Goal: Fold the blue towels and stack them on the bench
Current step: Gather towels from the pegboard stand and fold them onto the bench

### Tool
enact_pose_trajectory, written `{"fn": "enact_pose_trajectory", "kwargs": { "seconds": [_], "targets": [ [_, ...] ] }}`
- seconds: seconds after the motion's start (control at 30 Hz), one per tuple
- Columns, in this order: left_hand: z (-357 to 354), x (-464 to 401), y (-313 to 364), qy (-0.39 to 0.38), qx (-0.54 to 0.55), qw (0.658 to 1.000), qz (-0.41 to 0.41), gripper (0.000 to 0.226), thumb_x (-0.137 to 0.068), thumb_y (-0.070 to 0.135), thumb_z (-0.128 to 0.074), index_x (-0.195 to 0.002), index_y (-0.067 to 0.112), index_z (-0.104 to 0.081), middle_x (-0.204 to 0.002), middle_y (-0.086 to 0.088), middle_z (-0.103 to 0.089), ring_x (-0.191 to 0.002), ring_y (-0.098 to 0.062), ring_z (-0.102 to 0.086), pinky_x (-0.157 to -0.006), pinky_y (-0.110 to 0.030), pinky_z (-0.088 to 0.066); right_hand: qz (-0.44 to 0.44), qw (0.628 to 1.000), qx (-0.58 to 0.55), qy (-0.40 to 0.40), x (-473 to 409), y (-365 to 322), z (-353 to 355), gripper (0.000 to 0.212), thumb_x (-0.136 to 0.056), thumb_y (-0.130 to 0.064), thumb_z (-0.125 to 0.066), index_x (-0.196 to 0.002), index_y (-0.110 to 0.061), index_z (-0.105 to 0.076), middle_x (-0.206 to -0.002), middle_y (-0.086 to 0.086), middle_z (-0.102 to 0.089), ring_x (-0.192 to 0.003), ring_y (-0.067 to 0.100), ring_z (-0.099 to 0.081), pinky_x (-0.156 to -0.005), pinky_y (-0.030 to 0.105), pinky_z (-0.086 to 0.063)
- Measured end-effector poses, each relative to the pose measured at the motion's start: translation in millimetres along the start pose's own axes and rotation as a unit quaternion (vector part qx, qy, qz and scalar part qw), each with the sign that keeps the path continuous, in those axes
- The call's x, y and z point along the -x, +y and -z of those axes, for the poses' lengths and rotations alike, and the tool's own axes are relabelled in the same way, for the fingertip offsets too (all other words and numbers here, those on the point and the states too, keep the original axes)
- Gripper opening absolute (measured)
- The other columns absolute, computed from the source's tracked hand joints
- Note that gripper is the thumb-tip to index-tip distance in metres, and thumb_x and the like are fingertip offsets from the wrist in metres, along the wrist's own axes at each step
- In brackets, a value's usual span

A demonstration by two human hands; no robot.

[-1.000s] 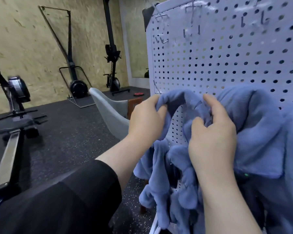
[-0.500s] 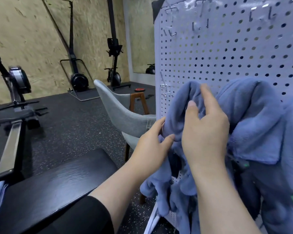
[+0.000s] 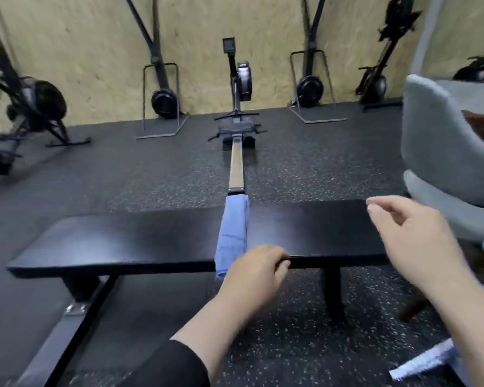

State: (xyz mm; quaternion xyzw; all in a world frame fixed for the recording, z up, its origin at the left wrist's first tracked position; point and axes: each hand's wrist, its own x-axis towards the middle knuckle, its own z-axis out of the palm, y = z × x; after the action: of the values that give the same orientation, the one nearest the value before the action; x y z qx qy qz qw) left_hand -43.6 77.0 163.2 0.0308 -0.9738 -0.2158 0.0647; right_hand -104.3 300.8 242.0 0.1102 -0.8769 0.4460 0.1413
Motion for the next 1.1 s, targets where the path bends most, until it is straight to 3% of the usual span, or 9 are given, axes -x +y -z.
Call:
{"fn": "enact_pose_trajectory", "kwargs": {
  "seconds": [0.13, 0.27, 0.47, 0.6, 0.67, 0.8, 0.9, 0.97, 1.1],
  "targets": [
    [9.5, 15.4, -71.4, -0.023, -0.011, 0.997, 0.072, 0.026, -0.102, 0.032, -0.049, -0.119, 0.023, -0.066, -0.118, 0.000, -0.067, -0.109, -0.026, -0.061, -0.088, -0.038, -0.050, 0.019, 0.990, 0.049, -0.132, 21.7, -10.5, -88.7, 0.024, -0.100, -0.029, -0.059, -0.122, -0.028, -0.070, -0.115, -0.007, -0.071, -0.109, 0.013, -0.063, -0.092, 0.030, -0.046],
    [20.2, 19.9, -117.4, -0.011, -0.019, 0.995, 0.092, 0.023, -0.102, 0.028, -0.049, -0.118, 0.022, -0.065, -0.116, -0.001, -0.066, -0.108, -0.026, -0.058, -0.083, -0.035, -0.046, 0.057, 0.974, 0.097, -0.194, 21.8, -27.5, -168.1, 0.037, -0.103, -0.028, -0.054, -0.138, -0.020, -0.061, -0.140, -0.003, -0.062, -0.129, 0.017, -0.055, -0.108, 0.032, -0.041],
    [34.6, 18.7, -156.7, 0.022, -0.001, 0.990, 0.142, 0.025, -0.100, 0.025, -0.047, -0.117, 0.026, -0.066, -0.114, -0.001, -0.067, -0.106, -0.028, -0.059, -0.084, -0.038, -0.050, 0.027, 0.953, 0.163, -0.254, -6.9, -40.4, -286.9, 0.041, -0.105, -0.023, -0.047, -0.144, -0.008, -0.051, -0.148, 0.013, -0.054, -0.132, 0.033, -0.052, -0.103, 0.038, -0.042],
    [36.5, 18.0, -167.3, 0.039, -0.001, 0.986, 0.160, 0.022, -0.096, 0.019, -0.050, -0.110, 0.024, -0.067, -0.106, 0.001, -0.069, -0.102, -0.027, -0.061, -0.082, -0.040, -0.052, 0.018, 0.909, 0.250, -0.334, -3.9, -26.4, -345.0, 0.087, -0.098, -0.059, -0.050, -0.158, -0.004, -0.021, -0.169, 0.012, -0.014, -0.153, 0.030, -0.025, -0.119, 0.046, -0.028],
    [38.3, 17.1, -168.8, 0.042, 0.002, 0.985, 0.169, 0.020, -0.094, 0.017, -0.052, -0.108, 0.021, -0.066, -0.101, 0.000, -0.070, -0.098, -0.028, -0.063, -0.080, -0.040, -0.054, 0.038, 0.903, 0.292, -0.313, 1.4, -16.3, -359.0, 0.098, -0.094, -0.065, -0.050, -0.160, -0.002, -0.012, -0.170, 0.012, -0.007, -0.156, 0.027, -0.016, -0.122, 0.047, -0.022],
    [46.6, 14.7, -160.1, 0.047, 0.029, 0.983, 0.175, 0.025, -0.094, 0.020, -0.051, -0.115, 0.018, -0.066, -0.106, -0.002, -0.069, -0.098, -0.027, -0.061, -0.079, -0.038, -0.051, 0.054, 0.921, 0.279, -0.268, -1.2, -5.0, -366.4, 0.058, -0.101, -0.032, -0.052, -0.149, -0.004, -0.033, -0.159, 0.011, -0.033, -0.148, 0.027, -0.031, -0.118, 0.045, -0.025],
    [46.7, 12.8, -148.4, 0.040, 0.031, 0.985, 0.165, 0.028, -0.098, 0.024, -0.047, -0.119, 0.019, -0.065, -0.110, -0.002, -0.068, -0.095, -0.025, -0.056, -0.074, -0.033, -0.044, 0.026, 0.927, 0.241, -0.287, -16.8, -13.6, -353.2, 0.013, -0.094, -0.016, -0.051, -0.106, -0.019, -0.047, -0.104, 0.008, -0.056, -0.100, 0.034, -0.055, -0.079, 0.042, -0.042],
    [45.9, 11.6, -142.5, 0.040, 0.026, 0.986, 0.160, 0.028, -0.098, 0.022, -0.045, -0.119, 0.018, -0.063, -0.113, -0.004, -0.067, -0.101, -0.028, -0.058, -0.077, -0.036, -0.047, 0.031, 0.925, 0.256, -0.278, -33.9, -25.2, -328.4, 0.014, -0.087, -0.007, -0.051, -0.096, -0.017, -0.048, -0.091, 0.012, -0.059, -0.083, 0.035, -0.056, -0.066, 0.038, -0.044],
    [48.6, 7.4, -125.8, 0.080, 0.053, 0.986, 0.137, 0.030, -0.102, 0.025, -0.044, -0.128, 0.021, -0.058, -0.122, -0.004, -0.065, -0.110, -0.029, -0.058, -0.088, -0.041, -0.049, 0.075, 0.947, 0.251, -0.184, -73.9, -63.6, -246.5, 0.048, -0.090, -0.005, -0.042, -0.132, -0.022, -0.058, -0.104, 0.021, -0.071, -0.082, 0.034, -0.071, -0.075, 0.038, -0.057]
  ]
}}
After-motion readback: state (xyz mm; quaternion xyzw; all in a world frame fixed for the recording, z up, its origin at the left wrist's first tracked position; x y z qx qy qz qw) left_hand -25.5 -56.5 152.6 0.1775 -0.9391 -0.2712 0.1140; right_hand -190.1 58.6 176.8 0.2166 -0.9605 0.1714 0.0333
